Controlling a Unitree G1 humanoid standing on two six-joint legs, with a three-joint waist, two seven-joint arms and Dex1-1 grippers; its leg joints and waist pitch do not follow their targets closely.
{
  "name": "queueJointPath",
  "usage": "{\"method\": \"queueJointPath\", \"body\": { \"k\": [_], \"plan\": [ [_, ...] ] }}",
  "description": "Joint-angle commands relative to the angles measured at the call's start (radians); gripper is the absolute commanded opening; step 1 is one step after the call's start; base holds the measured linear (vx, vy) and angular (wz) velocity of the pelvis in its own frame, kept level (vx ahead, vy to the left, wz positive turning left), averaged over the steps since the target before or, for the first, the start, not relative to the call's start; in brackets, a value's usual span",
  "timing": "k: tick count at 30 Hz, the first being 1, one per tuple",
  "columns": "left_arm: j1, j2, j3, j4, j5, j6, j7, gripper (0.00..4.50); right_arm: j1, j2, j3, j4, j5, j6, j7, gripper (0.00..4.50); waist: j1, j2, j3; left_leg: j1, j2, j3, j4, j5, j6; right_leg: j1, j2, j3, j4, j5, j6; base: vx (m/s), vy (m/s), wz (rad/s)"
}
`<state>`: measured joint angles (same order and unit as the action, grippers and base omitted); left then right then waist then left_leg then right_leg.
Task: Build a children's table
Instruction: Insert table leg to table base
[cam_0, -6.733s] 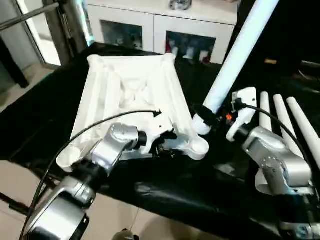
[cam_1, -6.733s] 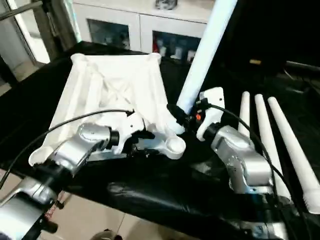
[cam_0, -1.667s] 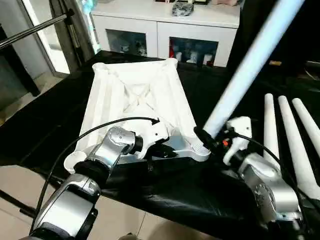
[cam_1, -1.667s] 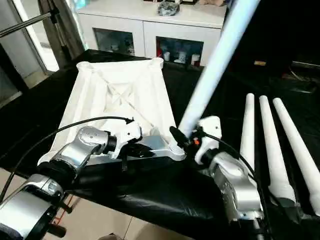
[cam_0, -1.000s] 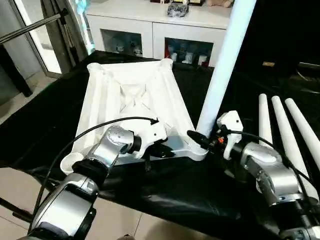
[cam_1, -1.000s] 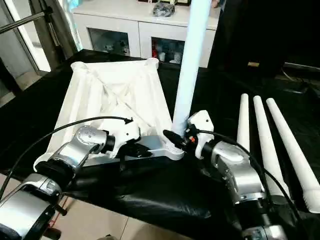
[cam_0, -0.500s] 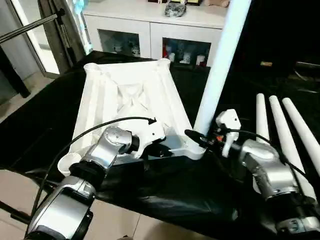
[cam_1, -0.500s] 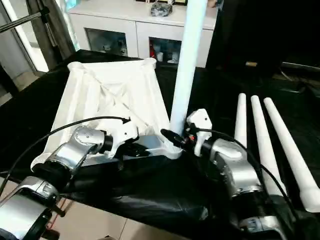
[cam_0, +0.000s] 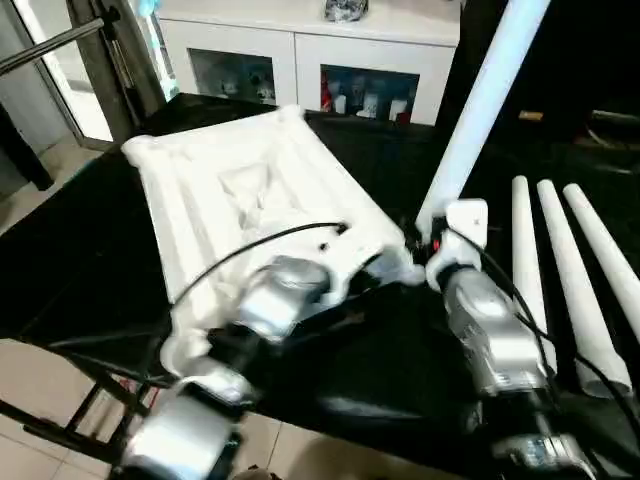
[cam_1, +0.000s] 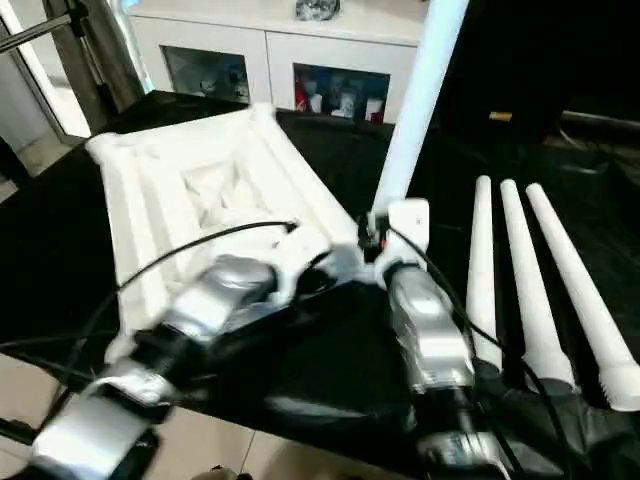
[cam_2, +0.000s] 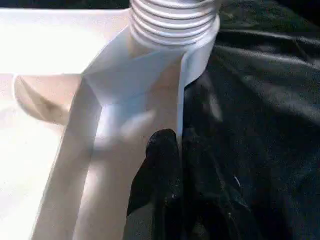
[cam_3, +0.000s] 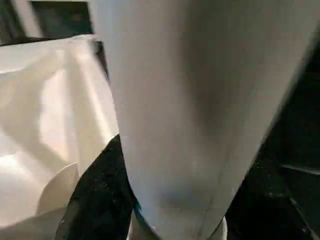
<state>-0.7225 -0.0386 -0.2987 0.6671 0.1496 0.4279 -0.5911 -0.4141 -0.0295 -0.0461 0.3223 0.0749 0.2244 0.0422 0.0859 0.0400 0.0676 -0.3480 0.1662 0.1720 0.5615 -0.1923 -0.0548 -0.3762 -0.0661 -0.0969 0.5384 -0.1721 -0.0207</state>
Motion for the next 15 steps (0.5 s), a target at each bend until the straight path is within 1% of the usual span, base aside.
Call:
{"method": "queueJointPath", "body": {
  "k": [1,2,3,4,5,7,8,10,11,13,14,15],
  "plan": [
    [-0.014,-0.017,0.004,-0.004,0.019,0.023,0.078,0.0,0.069,0.065,0.067,0.086,0.019,0.127,0.024,1.89,-0.006,0.002,-0.021,0.009,0.059,-0.047,-0.092,-0.436,0.025,0.014,-0.103,0.046,-0.105,-0.623,-0.036,0.0,0.0,0.0],
    [-0.011,-0.014,0.005,-0.016,0.02,0.033,0.076,0.0,0.07,0.067,0.065,0.079,0.018,0.134,0.022,1.89,-0.005,0.002,-0.021,0.011,0.059,-0.046,-0.091,-0.433,0.023,0.012,-0.103,0.047,-0.105,-0.621,-0.035,0.0,0.0,0.0],
    [-0.007,-0.012,0.005,-0.026,0.023,0.041,0.075,0.0,0.07,0.07,0.062,0.077,0.016,0.139,0.02,1.89,-0.003,0.001,-0.023,0.016,0.06,-0.044,-0.09,-0.43,0.025,0.007,-0.104,0.05,-0.106,-0.614,-0.039,0.0,0.0,0.0],
    [-0.007,-0.011,0.005,-0.029,0.023,0.042,0.073,0.0,0.07,0.071,0.061,0.076,0.016,0.14,0.019,1.89,-0.003,0.002,-0.022,0.017,0.06,-0.043,-0.091,-0.43,0.026,0.007,-0.103,0.051,-0.106,-0.613,-0.041,0.0,0.0,0.0],
    [-0.004,-0.008,0.002,-0.037,0.024,0.046,0.066,0.0,0.069,0.074,0.059,0.077,0.017,0.141,0.02,1.89,-0.003,0.001,-0.021,0.012,0.06,-0.044,-0.093,-0.42,0.028,0.01,-0.105,0.051,-0.107,-0.616,-0.041,0.0,0.0,0.0],
    [-0.005,-0.007,-0.002,-0.04,0.025,0.047,0.062,0.0,0.065,0.078,0.057,0.079,0.023,0.147,0.026,1.89,-0.003,0.001,-0.02,0.013,0.061,-0.044,-0.093,-0.426,0.027,0.008,-0.104,0.051,-0.107,-0.621,-0.037,0.0,0.0,0.0],
    [-0.005,-0.008,-0.005,-0.042,0.022,0.049,0.059,0.0,0.061,0.081,0.058,0.082,0.023,0.152,0.026,1.89,-0.004,-0.001,-0.024,0.013,0.06,-0.044,-0.092,-0.424,0.026,0.009,-0.104,0.05,-0.107,-0.621,-0.038,0.0,0.0,0.0],
    [-0.003,-0.008,-0.012,-0.048,0.019,0.049,0.053,0.0,0.056,0.084,0.059,0.085,0.024,0.162,0.026,1.89,-0.004,0.0,-0.022,0.012,0.06,-0.044,-0.094,-0.426,0.025,0.008,-0.104,0.05,-0.108,-0.633,-0.034,0.0,0.0,0.0],
    [0.002,-0.005,-0.021,-0.06,0.02,0.043,0.037,0.0,0.054,0.082,0.061,0.085,0.022,0.17,0.033,1.89,-0.004,0.003,-0.024,0.015,0.06,-0.045,-0.092,-0.435,0.021,0.006,-0.105,0.049,-0.111,-0.649,-0.028,0.0,0.0,0.0],
    [0.01,0.006,-0.041,-0.083,0.024,0.033,0.007,0.0,0.05,0.068,0.069,0.082,0.019,0.187,0.058,1.89,-0.004,0.002,-0.023,0.014,0.061,-0.046,-0.094,-0.442,0.018,0.006,-0.106,0.049,-0.112,-0.652,-0.026,0.0,0.0,0.0],
    [0.017,0.015,-0.054,-0.101,0.025,0.028,-0.015,0.0,0.048,0.054,0.077,0.077,0.017,0.2,0.081,1.89,-0.005,0.004,-0.025,0.013,0.061,-0.047,-0.095,-0.446,0.016,0.006,-0.104,0.049,-0.111,-0.645,-0.024,0.0,0.0,0.0],
    [0.022,0.022,-0.059,-0.112,0.023,0.031,-0.031,0.0,0.046,0.043,0.082,0.072,0.017,0.209,0.096,1.89,-0.004,0.004,-0.027,0.011,0.064,-0.048,-0.096,-0.441,0.014,0.01,-0.106,0.051,-0.107,-0.624,-0.03,0.0,0.0,0.0]
  ]
}}
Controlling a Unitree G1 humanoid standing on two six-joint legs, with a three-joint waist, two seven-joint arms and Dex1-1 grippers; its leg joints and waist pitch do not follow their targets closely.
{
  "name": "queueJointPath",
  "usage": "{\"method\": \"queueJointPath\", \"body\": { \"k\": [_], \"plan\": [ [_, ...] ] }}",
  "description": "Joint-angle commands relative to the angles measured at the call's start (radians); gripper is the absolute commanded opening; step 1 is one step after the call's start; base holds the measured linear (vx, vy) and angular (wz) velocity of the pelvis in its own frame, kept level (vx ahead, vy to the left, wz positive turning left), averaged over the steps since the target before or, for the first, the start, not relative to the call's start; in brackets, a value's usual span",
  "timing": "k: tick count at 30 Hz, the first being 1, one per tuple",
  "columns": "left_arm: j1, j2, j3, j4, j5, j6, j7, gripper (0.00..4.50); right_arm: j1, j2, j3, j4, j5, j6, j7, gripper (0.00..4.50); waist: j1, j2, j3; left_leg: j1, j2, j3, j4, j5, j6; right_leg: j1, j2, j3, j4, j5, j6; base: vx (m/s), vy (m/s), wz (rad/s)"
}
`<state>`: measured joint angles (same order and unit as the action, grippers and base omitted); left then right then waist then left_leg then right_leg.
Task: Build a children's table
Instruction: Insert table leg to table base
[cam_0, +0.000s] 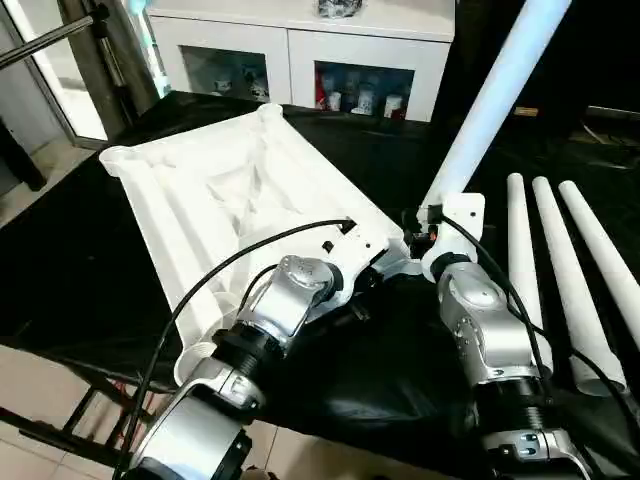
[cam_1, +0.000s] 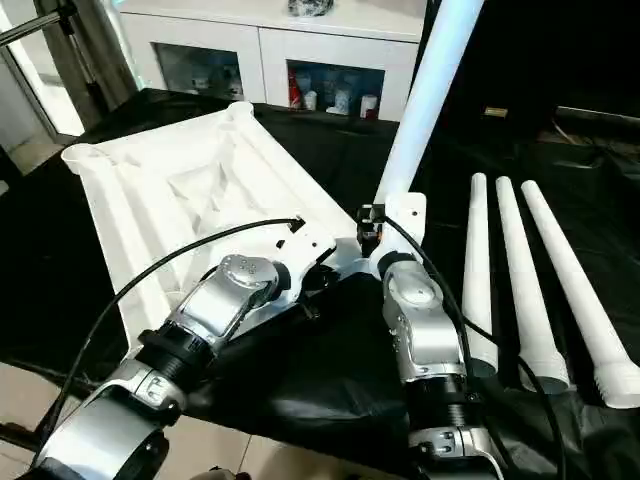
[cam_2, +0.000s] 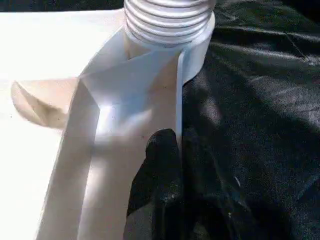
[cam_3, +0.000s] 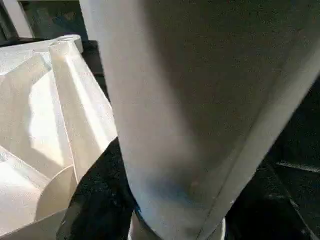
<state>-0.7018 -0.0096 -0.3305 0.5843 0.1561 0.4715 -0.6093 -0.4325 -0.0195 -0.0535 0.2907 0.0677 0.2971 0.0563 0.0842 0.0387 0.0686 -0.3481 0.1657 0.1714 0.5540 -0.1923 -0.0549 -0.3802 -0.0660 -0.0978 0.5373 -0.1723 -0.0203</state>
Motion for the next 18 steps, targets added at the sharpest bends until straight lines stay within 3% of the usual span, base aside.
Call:
{"method": "queueJointPath", "body": {
  "k": [1,4,7,9,10,11,13,15,16,18],
  "plan": [
    [0.006,0.0,-0.032,-0.042,0.014,-0.009,-0.029,0.0,0.063,0.02,0.094,0.099,0.024,0.146,0.099,1.89,-0.002,0.006,-0.028,0.011,0.065,-0.047,-0.089,-0.441,0.014,0.014,-0.106,0.052,-0.105,-0.623,-0.03,0.0,0.0,0.0],
    [0.034,0.073,-0.059,-0.102,-0.008,-0.077,-0.16,0.0,0.057,-0.098,0.118,0.049,0.066,0.232,0.282,1.89,0.0,0.005,-0.036,-0.004,0.071,-0.046,-0.09,-0.374,0.031,0.03,-0.105,0.06,-0.087,-0.497,-0.061,0.0,0.0,0.0],
    [0.049,0.11,-0.062,-0.121,-0.028,-0.113,-0.224,0.0,0.061,-0.169,0.141,0.026,0.084,0.262,0.394,1.89,0.006,0.006,-0.043,-0.002,0.074,-0.035,-0.08,-0.297,0.045,0.03,-0.107,0.067,-0.075,-0.385,-0.111,0.018,-0.007,0.01],
    [0.056,0.129,-0.064,-0.128,-0.038,-0.145,-0.257,0.0,0.063,-0.203,0.152,0.019,0.09,0.271,0.443,1.89,0.012,0.001,-0.052,-0.007,0.072,-0.029,-0.07,-0.205,0.065,0.04,-0.105,0.067,-0.055,-0.259,-0.161,0.061,-0.026,0.03],
    [0.069,0.168,-0.073,-0.145,-0.055,-0.198,-0.32,0.0,0.07,-0.265,0.176,0.008,0.101,0.285,0.542,1.89,0.013,-0.002,-0.056,-0.006,0.073,-0.028,-0.066,-0.186,0.07,0.041,-0.105,0.067,-0.049,-0.226,-0.173,0.068,-0.025,0.02],
    [0.075,0.186,-0.076,-0.157,-0.063,-0.197,-0.348,0.0,0.073,-0.292,0.186,0.003,0.103,0.291,0.59,1.89,0.014,0.001,-0.064,-0.01,0.072,-0.026,-0.056,-0.116,0.095,0.05,-0.104,0.065,-0.031,-0.116,-0.201,0.069,-0.023,0.01],
    [0.082,0.204,-0.08,-0.169,-0.069,-0.215,-0.377,0.0,0.078,-0.318,0.199,-0.003,0.105,0.294,0.639,1.89,0.016,-0.004,-0.067,-0.01,0.071,-0.023,-0.047,-0.075,0.112,0.049,-0.102,0.066,-0.022,-0.034,-0.225,0.066,-0.022,0.01],
    [0.095,0.232,-0.084,-0.195,-0.086,-0.247,-0.426,0.0,0.086,-0.36,0.224,-0.011,0.108,0.29,0.714,1.89,0.019,-0.008,-0.069,-0.014,0.07,-0.024,-0.045,-0.057,0.122,0.058,-0.106,0.066,-0.013,-0.01,-0.235,0.052,-0.021,0.02],
    [0.101,0.248,-0.085,-0.209,-0.098,-0.261,-0.455,0.0,0.09,-0.383,0.238,-0.013,0.11,0.279,0.753,1.89,0.024,-0.003,-0.072,-0.011,0.072,-0.023,-0.04,-0.033,0.136,0.056,-0.102,0.063,-0.009,0.012,-0.237,0.0,0.0,0.0],
    [0.104,0.272,-0.085,-0.223,-0.108,-0.268,-0.491,0.0,0.094,-0.417,0.257,-0.017,0.108,0.256,0.814,1.89,0.029,-0.003,-0.071,-0.008,0.076,-0.022,-0.04,-0.04,0.138,0.053,-0.101,0.062,-0.007,-0.007,-0.239,0.0,0.0,0.0]
  ]
}}
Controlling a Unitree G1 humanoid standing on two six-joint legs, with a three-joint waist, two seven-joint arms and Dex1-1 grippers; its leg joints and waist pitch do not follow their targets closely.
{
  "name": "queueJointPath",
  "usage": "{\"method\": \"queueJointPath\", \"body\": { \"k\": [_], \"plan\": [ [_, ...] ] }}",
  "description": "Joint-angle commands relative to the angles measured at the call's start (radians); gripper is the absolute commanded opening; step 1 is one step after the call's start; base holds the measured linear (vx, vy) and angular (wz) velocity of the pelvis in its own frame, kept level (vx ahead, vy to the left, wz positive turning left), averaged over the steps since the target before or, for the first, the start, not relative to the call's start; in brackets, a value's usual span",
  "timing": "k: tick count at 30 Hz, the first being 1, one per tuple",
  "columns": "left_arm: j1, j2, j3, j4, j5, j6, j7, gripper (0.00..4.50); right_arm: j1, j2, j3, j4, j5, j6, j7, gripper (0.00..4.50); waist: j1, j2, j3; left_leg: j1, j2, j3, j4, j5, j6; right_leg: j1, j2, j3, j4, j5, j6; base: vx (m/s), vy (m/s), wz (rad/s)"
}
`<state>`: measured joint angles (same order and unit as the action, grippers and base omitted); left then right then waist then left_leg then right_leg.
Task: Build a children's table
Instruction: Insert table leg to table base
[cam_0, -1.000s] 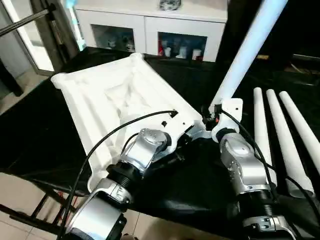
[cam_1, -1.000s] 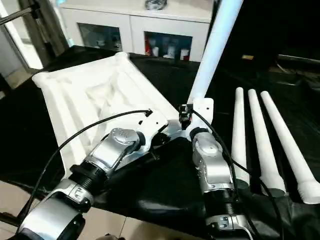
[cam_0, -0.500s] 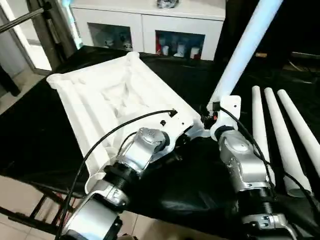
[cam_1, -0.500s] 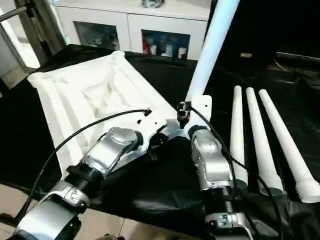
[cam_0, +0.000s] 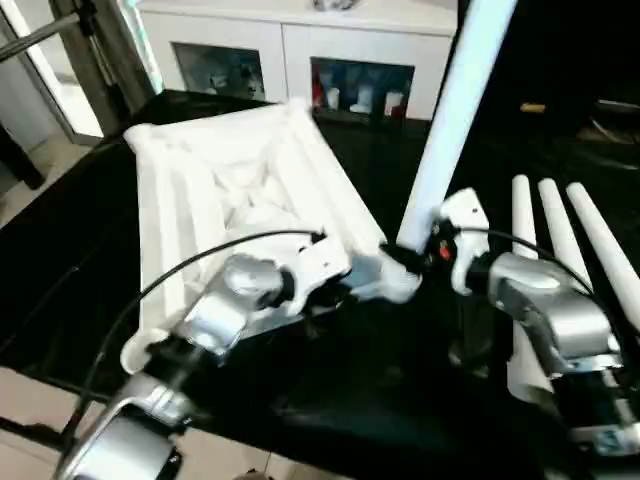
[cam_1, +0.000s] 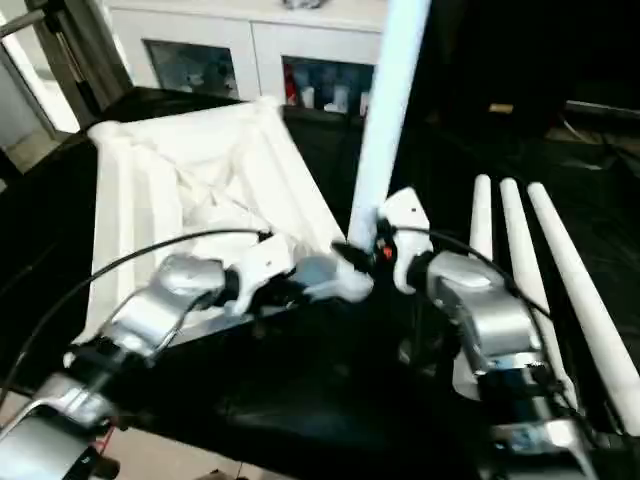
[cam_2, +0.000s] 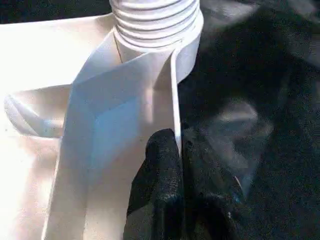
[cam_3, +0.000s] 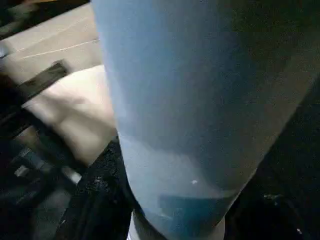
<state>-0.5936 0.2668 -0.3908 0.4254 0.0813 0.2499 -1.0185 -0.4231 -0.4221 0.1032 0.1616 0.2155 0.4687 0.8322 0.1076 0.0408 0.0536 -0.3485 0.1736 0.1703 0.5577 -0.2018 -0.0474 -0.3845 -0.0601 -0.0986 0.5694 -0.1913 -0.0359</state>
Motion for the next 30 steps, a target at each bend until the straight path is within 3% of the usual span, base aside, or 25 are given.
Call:
{"method": "queueJointPath", "body": {
  "k": [1,6,8,15,20,23,24,26,30],
  "plan": [
    [-0.006,0.005,-0.023,-0.061,-0.032,-0.055,-0.092,0.0,0.087,-0.028,0.111,0.109,-0.042,0.076,0.062,1.89,0.007,-0.006,-0.056,-0.007,0.069,-0.021,-0.043,-0.034,0.128,0.057,-0.107,0.063,-0.04,-0.002,-0.222,0.0,0.0,0.0],
    [-0.02,0.025,-0.01,-0.022,-0.027,-0.087,-0.098,0.0,0.098,-0.058,0.14,0.087,-0.035,0.061,0.122,1.89,0.018,-0.006,-0.047,0.005,0.07,-0.019,-0.051,-0.141,0.069,0.048,-0.108,0.067,-0.062,-0.22,-0.185,0.0,0.0,0.0],
    [-0.023,0.028,-0.007,-0.021,-0.032,-0.088,-0.103,0.0,0.11,-0.059,0.148,0.073,-0.032,0.061,0.136,1.89,0.02,-0.006,-0.046,0.007,0.071,-0.019,-0.053,-0.148,0.058,0.046,-0.108,0.069,-0.064,-0.251,-0.171,0.0,0.0,0.0],
    [-0.025,0.025,-0.01,-0.021,-0.043,-0.078,-0.114,0.0,0.132,-0.041,0.152,0.067,-0.024,0.062,0.132,1.89,0.023,-0.004,-0.054,-0.003,0.067,-0.021,-0.045,-0.079,0.076,0.053,-0.107,0.067,-0.048,-0.132,-0.188,0.0,0.0,0.0],
    [-0.04,-0.012,0.005,-0.003,-0.042,-0.025,-0.07,0.0,0.133,0.023,0.107,0.097,-0.048,0.06,-0.008,1.89,0.023,-0.005,-0.05,0.0,0.067,-0.02,-0.049,-0.107,0.065,0.05,-0.107,0.066,-0.057,-0.191,-0.177,0.0,0.0,0.0],
    [-0.066,-0.058,0.011,0.021,-0.018,0.046,0.01,0.0,0.126,0.098,0.058,0.12,-0.073,0.089,-0.167,1.89,0.013,-0.004,-0.042,0.005,0.063,-0.022,-0.061,-0.194,0.024,0.044,-0.106,0.064,-0.074,-0.341,-0.143,0.0,0.0,0.0],
    [-0.076,-0.076,0.011,0.03,-0.006,0.074,0.043,0.0,0.126,0.122,0.047,0.12,-0.08,0.106,-0.215,1.89,0.009,-0.01,-0.038,0.011,0.063,-0.025,-0.067,-0.24,0.009,0.045,-0.107,0.062,-0.085,-0.419,-0.117,0.0,0.0,0.0],
    [-0.096,-0.117,0.019,0.047,0.011,0.126,0.114,0.0,0.126,0.172,0.027,0.113,-0.092,0.133,-0.304,1.89,-0.002,-0.008,-0.031,0.026,0.059,-0.03,-0.07,-0.321,-0.013,0.034,-0.108,0.061,-0.102,-0.552,-0.077,0.0,0.0,0.0],
    [-0.128,-0.213,0.035,0.085,0.029,0.215,0.245,0.0,0.112,0.284,-0.021,0.122,-0.104,0.167,-0.483,1.89,-0.012,-0.012,-0.03,0.025,0.055,-0.036,-0.073,-0.352,-0.016,0.033,-0.108,0.056,-0.114,-0.6,-0.038,0.0,0.0,0.0]
  ]
}}
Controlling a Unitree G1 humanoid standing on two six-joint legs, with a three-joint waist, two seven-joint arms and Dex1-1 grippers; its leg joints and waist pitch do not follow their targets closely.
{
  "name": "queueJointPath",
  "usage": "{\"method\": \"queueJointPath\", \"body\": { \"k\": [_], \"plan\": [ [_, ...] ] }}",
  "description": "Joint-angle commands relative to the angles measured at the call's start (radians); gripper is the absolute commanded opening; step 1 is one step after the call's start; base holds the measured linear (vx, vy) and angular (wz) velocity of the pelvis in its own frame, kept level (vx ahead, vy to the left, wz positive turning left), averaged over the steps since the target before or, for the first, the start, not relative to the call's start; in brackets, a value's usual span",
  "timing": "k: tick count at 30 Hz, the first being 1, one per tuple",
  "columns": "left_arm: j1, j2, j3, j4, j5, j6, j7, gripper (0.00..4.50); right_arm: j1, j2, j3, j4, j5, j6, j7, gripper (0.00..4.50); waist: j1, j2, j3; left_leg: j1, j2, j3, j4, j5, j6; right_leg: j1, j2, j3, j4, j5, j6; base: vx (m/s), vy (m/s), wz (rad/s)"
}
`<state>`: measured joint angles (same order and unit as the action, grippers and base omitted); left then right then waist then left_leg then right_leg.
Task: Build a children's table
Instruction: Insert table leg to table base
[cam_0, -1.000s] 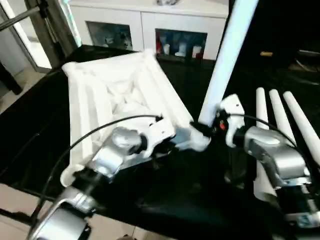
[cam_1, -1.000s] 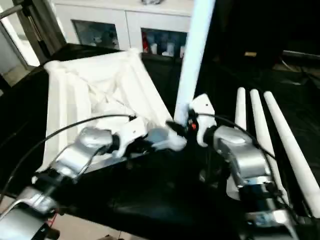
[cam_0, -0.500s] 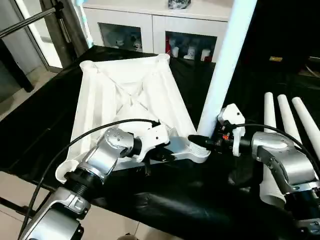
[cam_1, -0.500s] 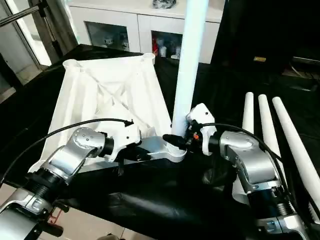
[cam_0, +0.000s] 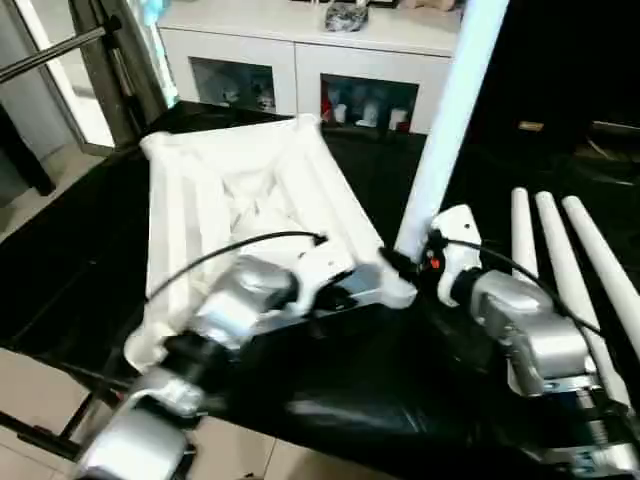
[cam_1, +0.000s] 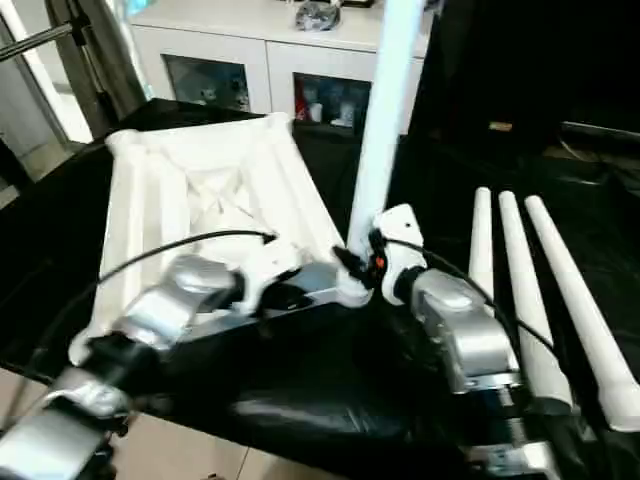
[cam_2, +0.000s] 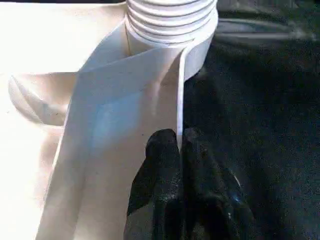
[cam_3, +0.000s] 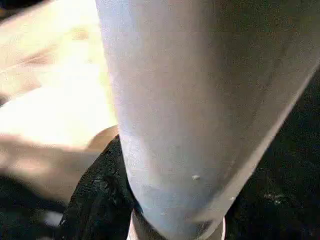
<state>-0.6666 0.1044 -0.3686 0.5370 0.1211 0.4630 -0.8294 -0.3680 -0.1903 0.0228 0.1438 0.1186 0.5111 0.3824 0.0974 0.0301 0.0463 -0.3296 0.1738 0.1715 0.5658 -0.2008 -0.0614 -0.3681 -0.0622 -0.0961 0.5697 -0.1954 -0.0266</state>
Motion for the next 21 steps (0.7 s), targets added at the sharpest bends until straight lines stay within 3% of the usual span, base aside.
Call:
{"method": "queueJointPath", "body": {
  "k": [1,5,12,19,20,21],
  "plan": [
    [-0.059,-0.074,0.012,-0.017,-0.006,0.018,0.082,0.0,0.049,0.08,0.049,0.151,-0.011,0.127,-0.081,1.89,-0.005,-0.001,-0.023,0.007,0.054,-0.037,-0.082,-0.355,0.001,0.014,-0.107,0.054,-0.118,-0.598,-0.043,0.0,0.0,0.0],
    [-0.07,-0.156,0.005,0.025,0.014,0.048,0.171,0.0,0.027,0.162,0.026,0.18,-0.031,0.138,-0.197,1.89,-0.013,0.002,-0.023,0.009,0.053,-0.038,-0.084,-0.359,0.006,0.013,-0.104,0.049,-0.127,-0.588,-0.034,0.0,0.0,0.0],
    [-0.074,-0.156,-0.001,0.022,0.015,0.051,0.168,0.0,0.02,0.173,0.015,0.173,-0.03,0.163,-0.202,1.89,-0.012,0.005,-0.023,0.006,0.057,-0.04,-0.091,-0.38,0.011,0.014,-0.105,0.055,-0.123,-0.54,-0.04,0.0,0.0,0.0],
    [-0.072,-0.15,0.0,0.018,0.021,0.047,0.159,0.0,0.009,0.175,0.02,0.185,-0.034,0.166,-0.197,1.89,-0.012,0.003,-0.021,0.007,0.053,-0.04,-0.091,-0.382,0.012,0.01,-0.107,0.054,-0.131,-0.595,-0.023,0.0,0.0,0.0],
    [-0.071,-0.147,0.0,0.018,0.021,0.044,0.156,0.0,0.008,0.174,0.02,0.183,-0.029,0.165,-0.187,2.24,-0.012,0.004,-0.021,0.007,0.054,-0.04,-0.092,-0.383,0.012,0.009,-0.107,0.054,-0.131,-0.599,-0.019,0.0,0.0,0.0],
    [-0.071,-0.142,0.001,0.017,0.02,0.041,0.152,0.0,0.006,0.172,0.018,0.178,-0.024,0.16,-0.176,2.24,-0.012,0.003,-0.021,0.008,0.053,-0.04,-0.092,-0.389,0.011,0.008,-0.106,0.053,-0.132,-0.604,-0.016,0.0,0.0,0.0]
  ]
}}
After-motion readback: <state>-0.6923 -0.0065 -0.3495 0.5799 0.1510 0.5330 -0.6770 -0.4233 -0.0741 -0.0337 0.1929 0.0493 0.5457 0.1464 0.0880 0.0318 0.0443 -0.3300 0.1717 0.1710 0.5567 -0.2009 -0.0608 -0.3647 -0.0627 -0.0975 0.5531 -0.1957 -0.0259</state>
